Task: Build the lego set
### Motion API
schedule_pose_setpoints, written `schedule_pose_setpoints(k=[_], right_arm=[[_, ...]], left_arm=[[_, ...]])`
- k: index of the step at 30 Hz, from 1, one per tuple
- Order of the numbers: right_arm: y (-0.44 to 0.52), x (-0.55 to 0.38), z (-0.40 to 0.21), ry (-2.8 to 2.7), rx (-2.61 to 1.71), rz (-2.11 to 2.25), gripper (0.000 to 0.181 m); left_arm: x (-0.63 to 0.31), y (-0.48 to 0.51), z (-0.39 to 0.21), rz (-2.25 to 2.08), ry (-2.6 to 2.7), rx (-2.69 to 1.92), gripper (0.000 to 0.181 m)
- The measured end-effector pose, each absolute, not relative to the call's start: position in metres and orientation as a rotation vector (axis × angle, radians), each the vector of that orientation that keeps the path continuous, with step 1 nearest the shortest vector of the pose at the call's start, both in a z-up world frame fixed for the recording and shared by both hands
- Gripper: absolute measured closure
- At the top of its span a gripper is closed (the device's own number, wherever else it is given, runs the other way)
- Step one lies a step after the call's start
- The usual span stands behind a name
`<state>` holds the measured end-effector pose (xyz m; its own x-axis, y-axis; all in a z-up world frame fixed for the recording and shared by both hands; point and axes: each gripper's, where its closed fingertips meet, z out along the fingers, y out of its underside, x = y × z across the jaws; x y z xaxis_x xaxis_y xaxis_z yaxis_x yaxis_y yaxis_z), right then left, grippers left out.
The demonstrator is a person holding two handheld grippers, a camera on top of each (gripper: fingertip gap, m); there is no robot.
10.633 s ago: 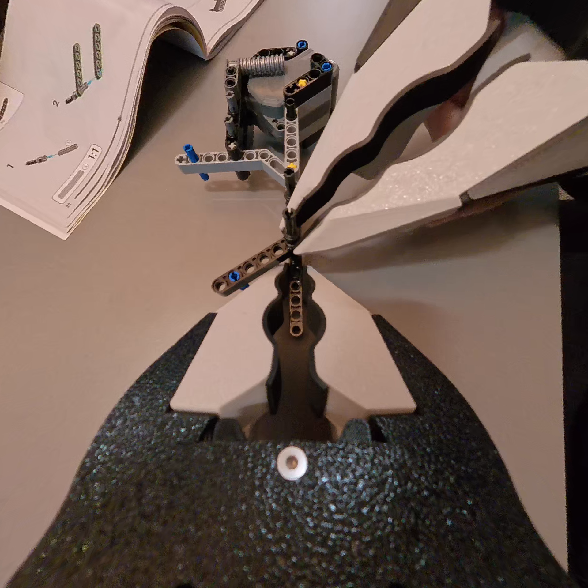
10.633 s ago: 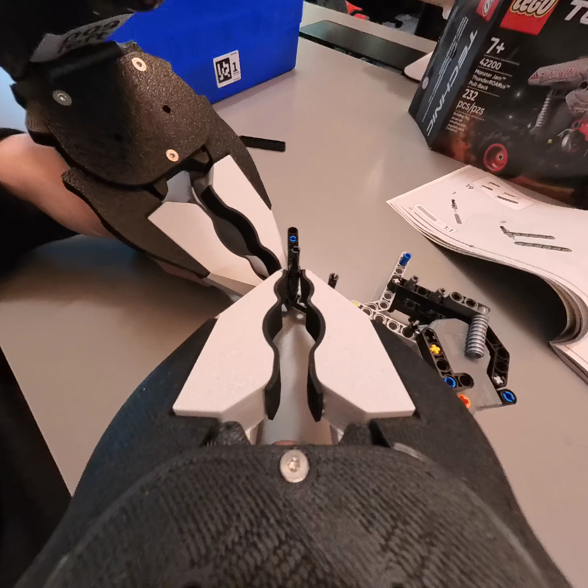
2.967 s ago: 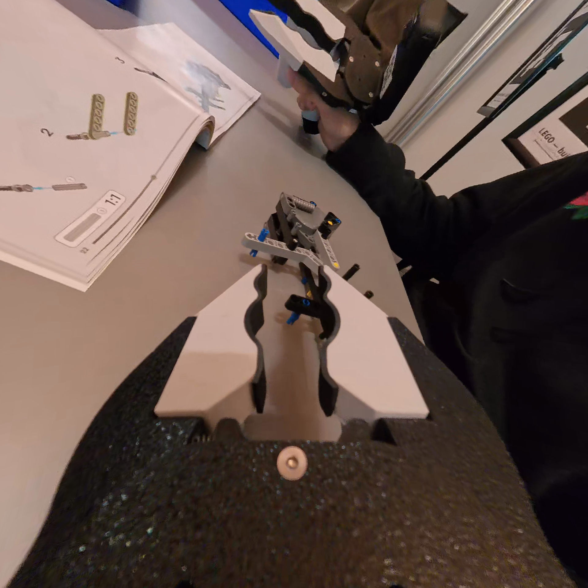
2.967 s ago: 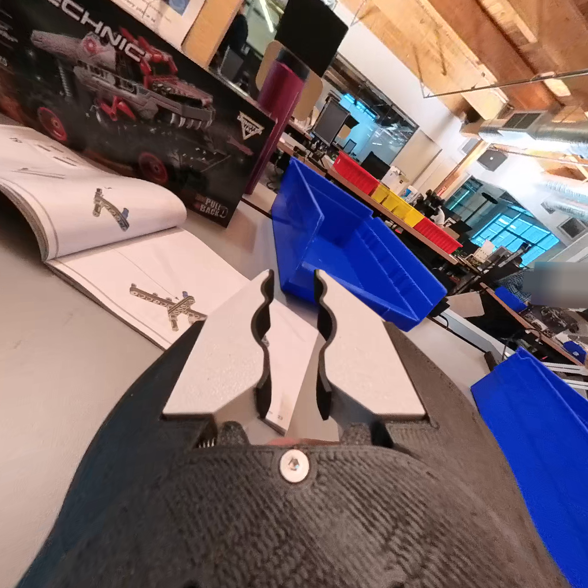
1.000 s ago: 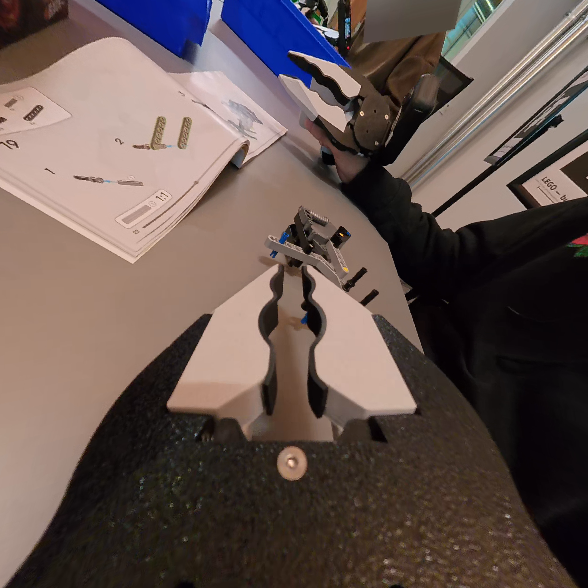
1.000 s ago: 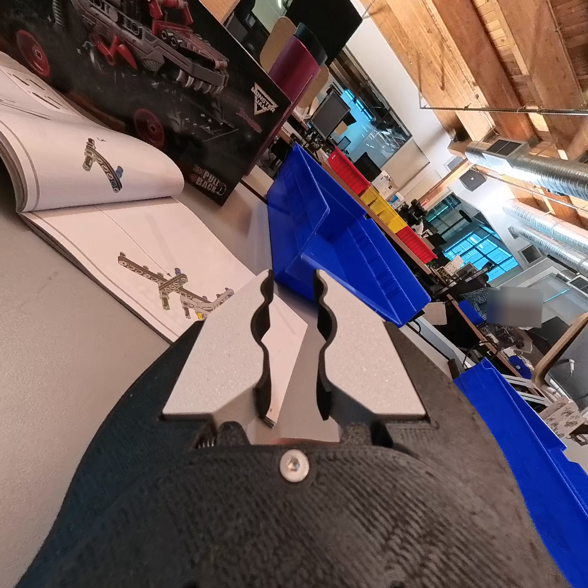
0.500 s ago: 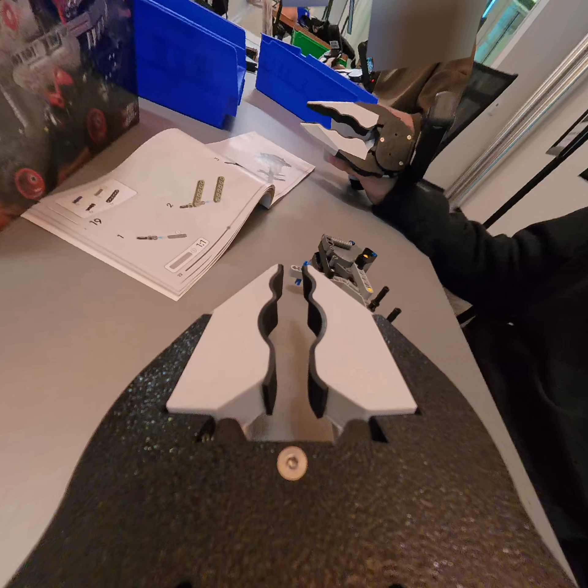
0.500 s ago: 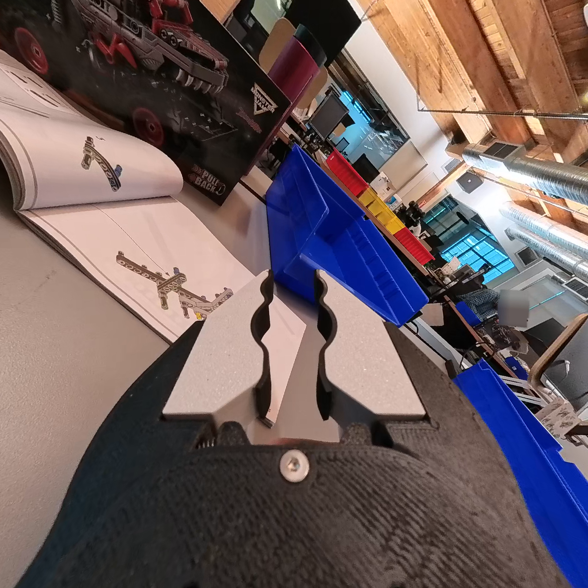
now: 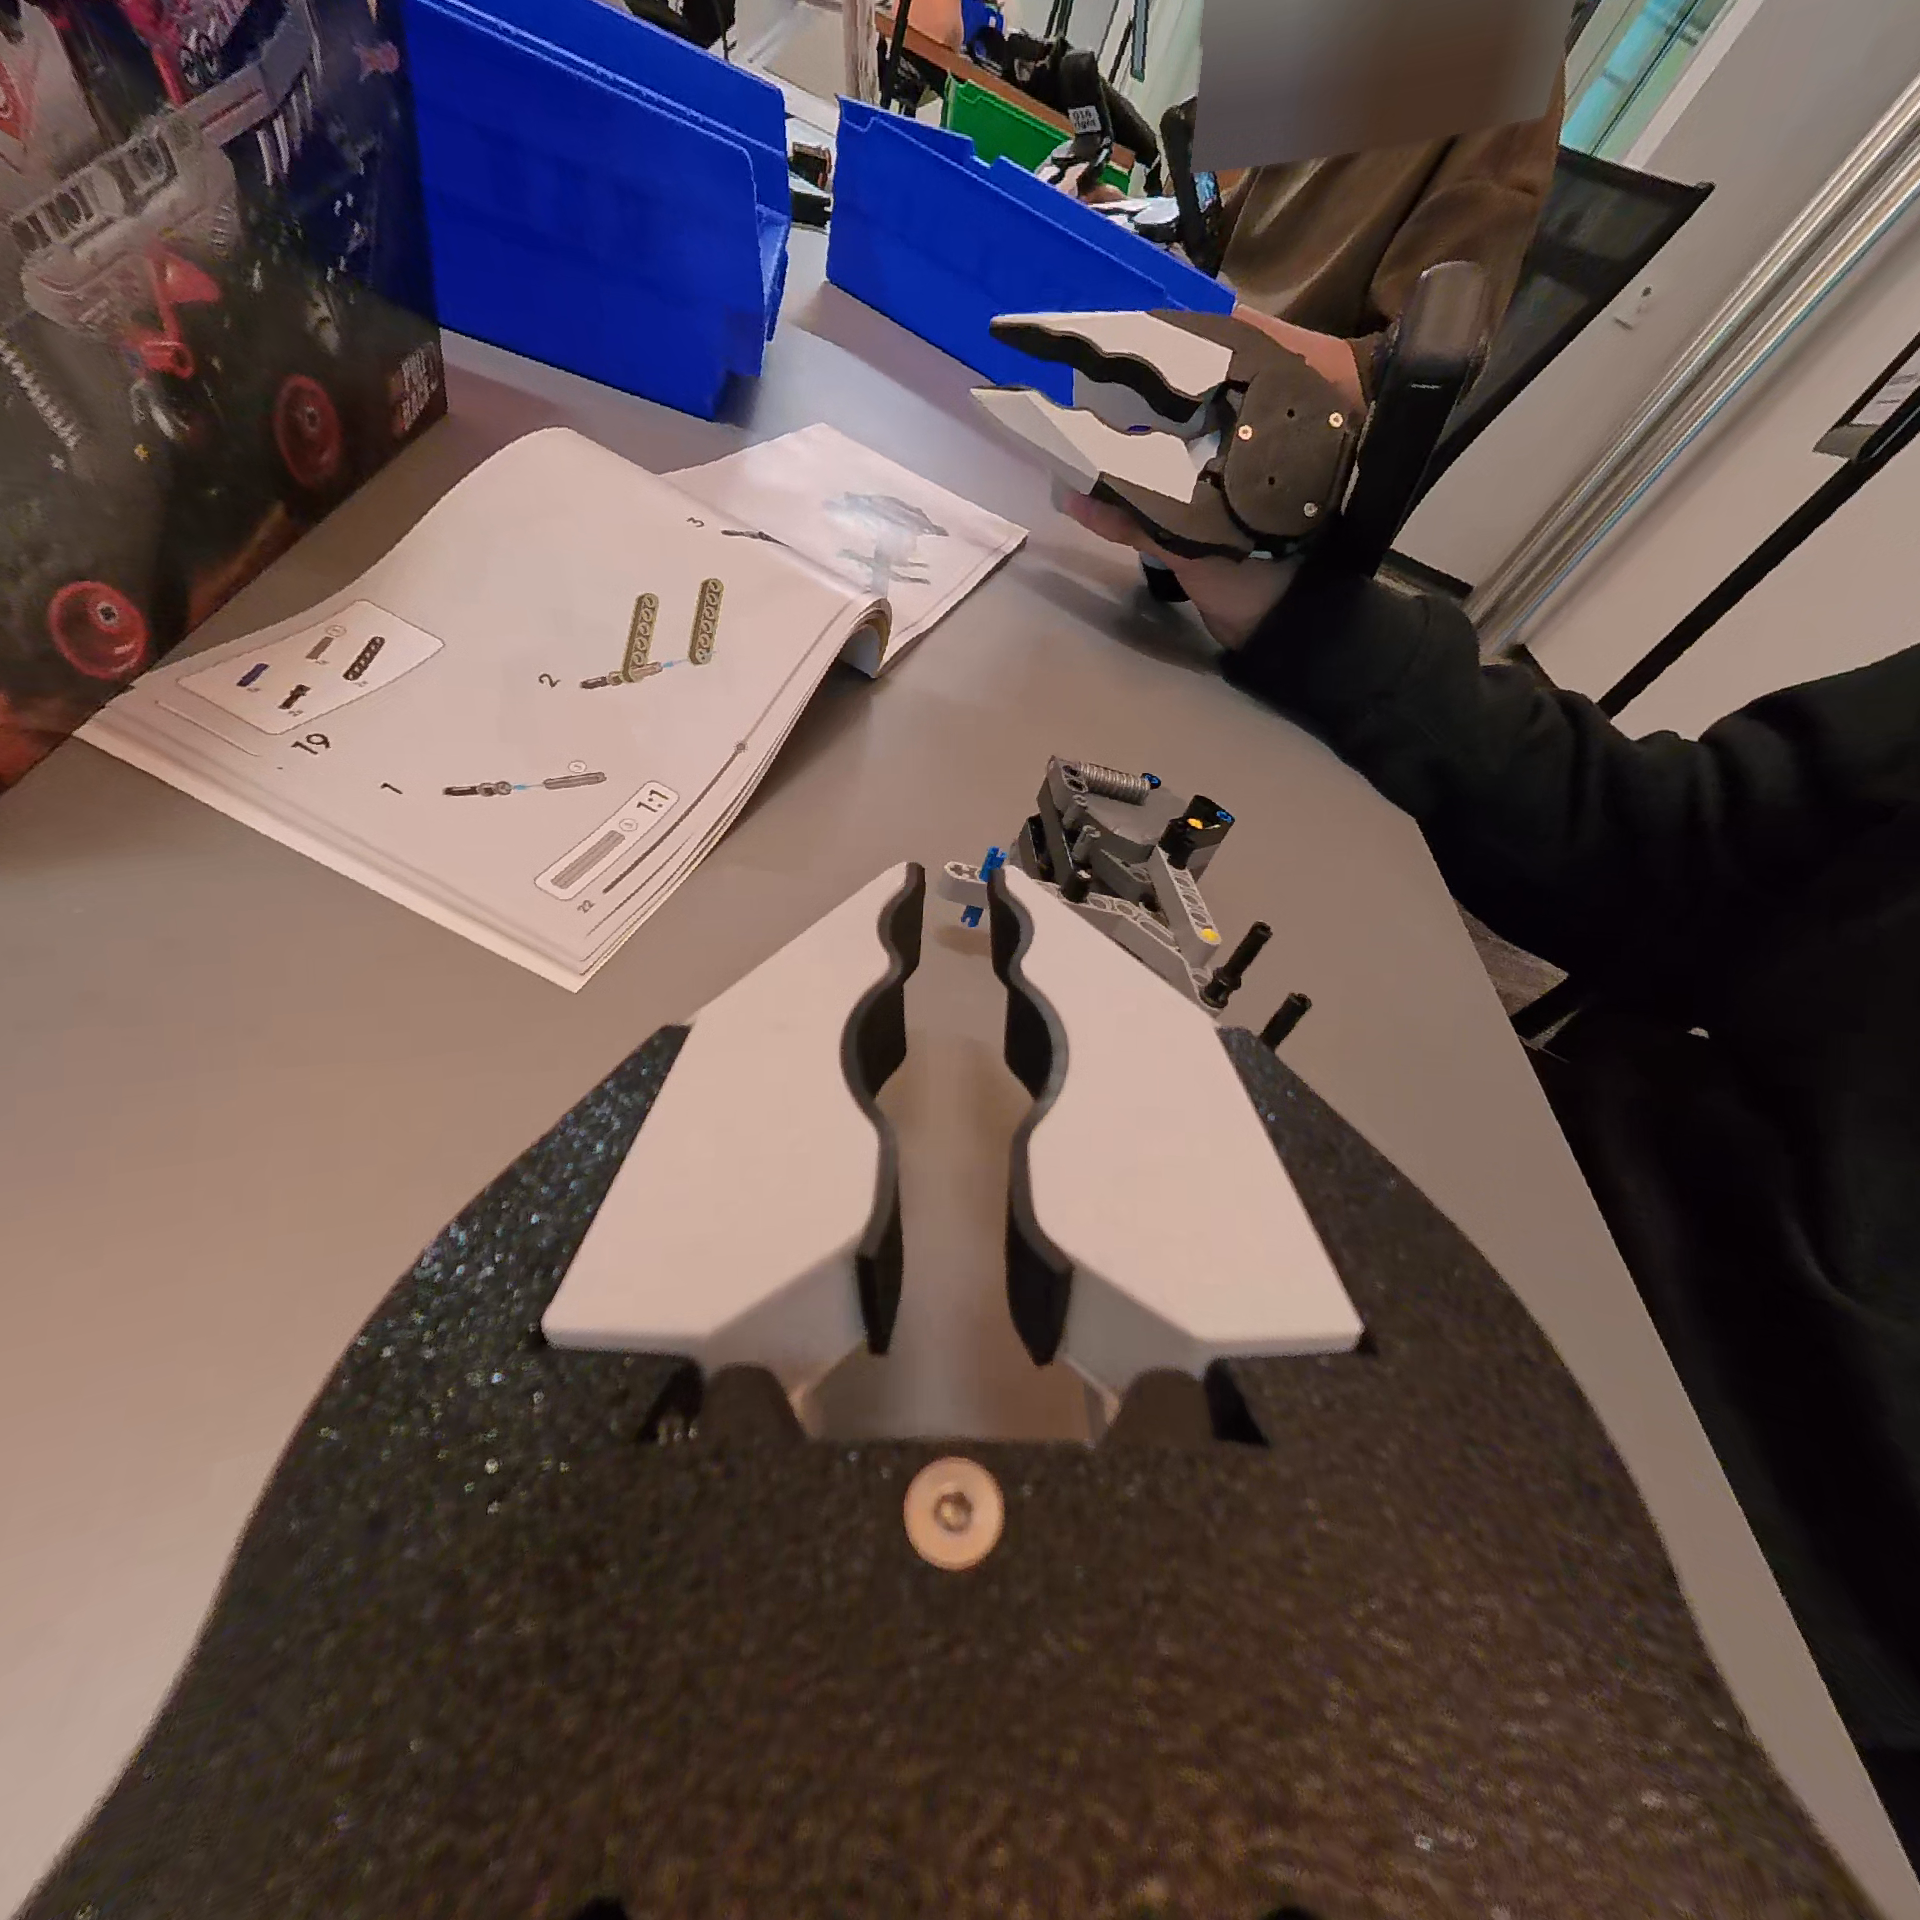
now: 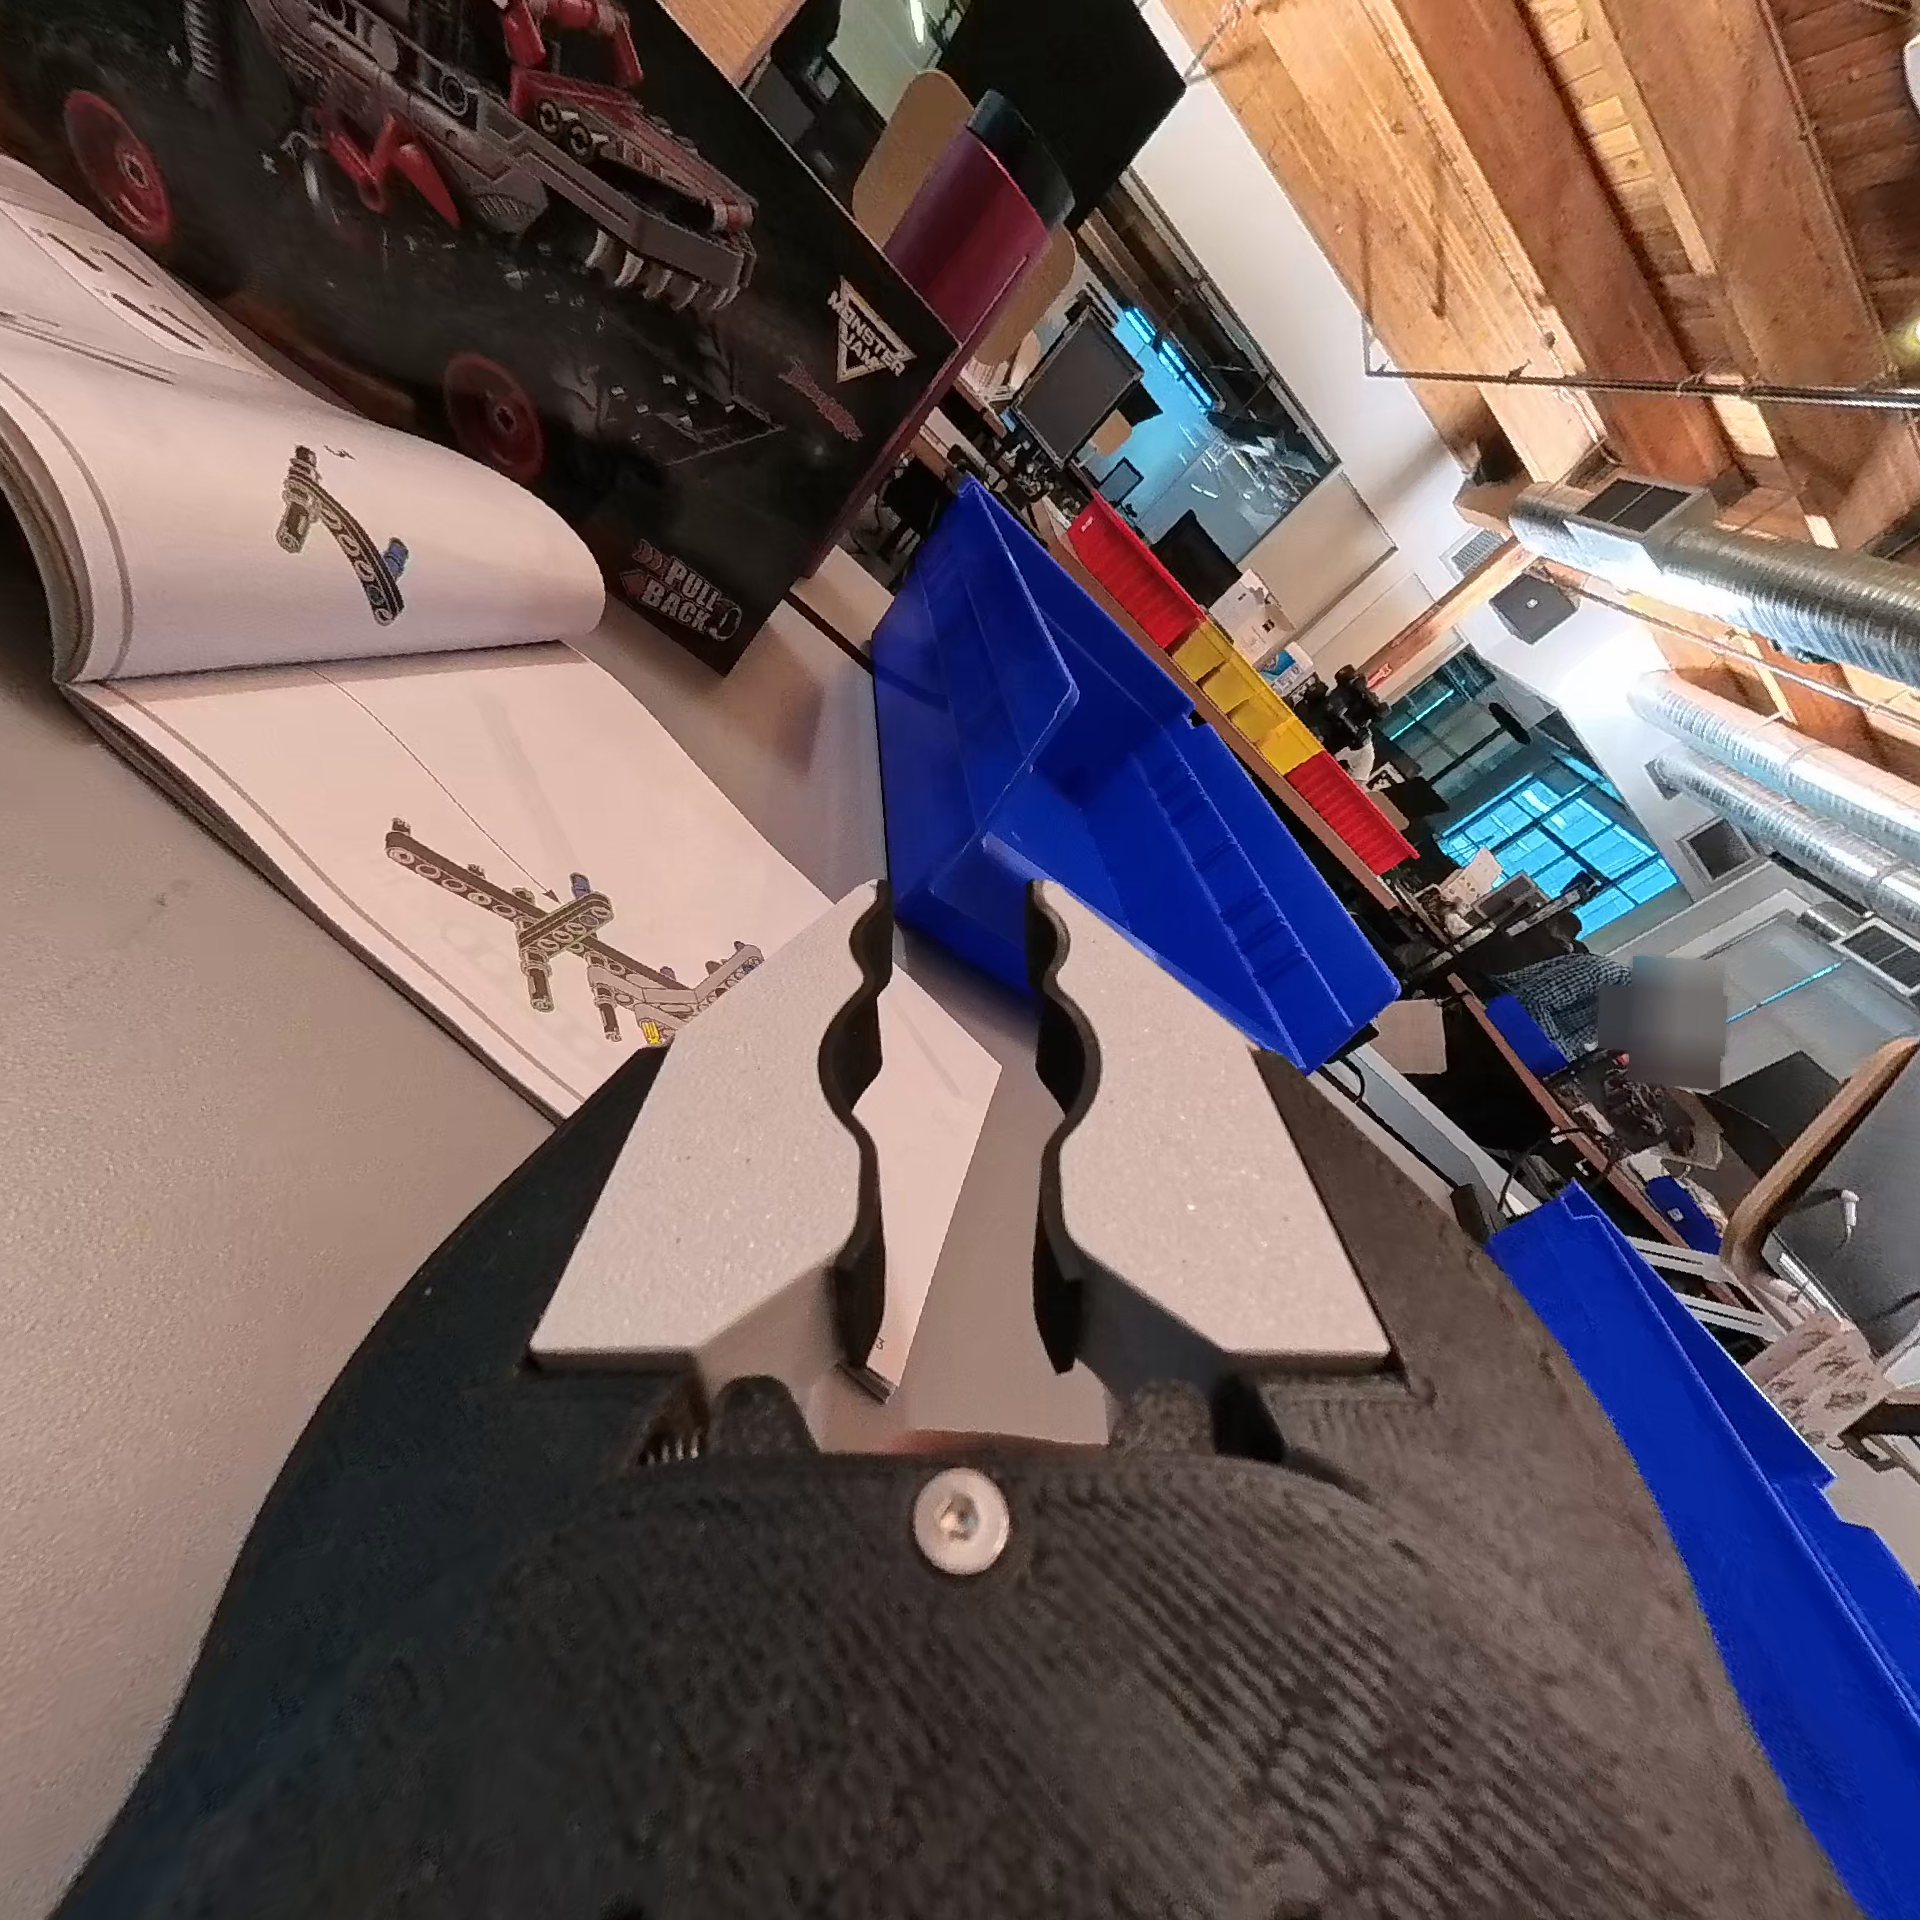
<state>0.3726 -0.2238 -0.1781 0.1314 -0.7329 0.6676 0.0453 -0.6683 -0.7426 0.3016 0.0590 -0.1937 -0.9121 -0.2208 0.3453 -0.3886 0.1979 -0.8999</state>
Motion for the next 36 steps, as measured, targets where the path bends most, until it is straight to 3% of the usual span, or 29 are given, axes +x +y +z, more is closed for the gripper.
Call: schedule_pose_setpoints(k=[19,25,32,36], right_arm=[[-0.222,0.372,-0.178,0.644,-1.791,-1.602,0.158],[-0.218,0.373,-0.177,0.614,-1.796,-1.599,0.159],[-0.211,0.369,-0.177,0.542,-1.811,-1.594,0.158],[-0.205,0.366,-0.176,0.520,-1.799,-1.587,0.158]], left_arm=[[0.298,0.057,-0.193,1.808,-2.322,0.562,0.170],[0.261,0.051,-0.183,1.727,-2.507,0.222,0.152],[0.223,0.054,-0.215,1.403,-2.914,-0.230,0.136],[0.223,0.055,-0.224,1.379,-2.935,-0.267,0.143]])
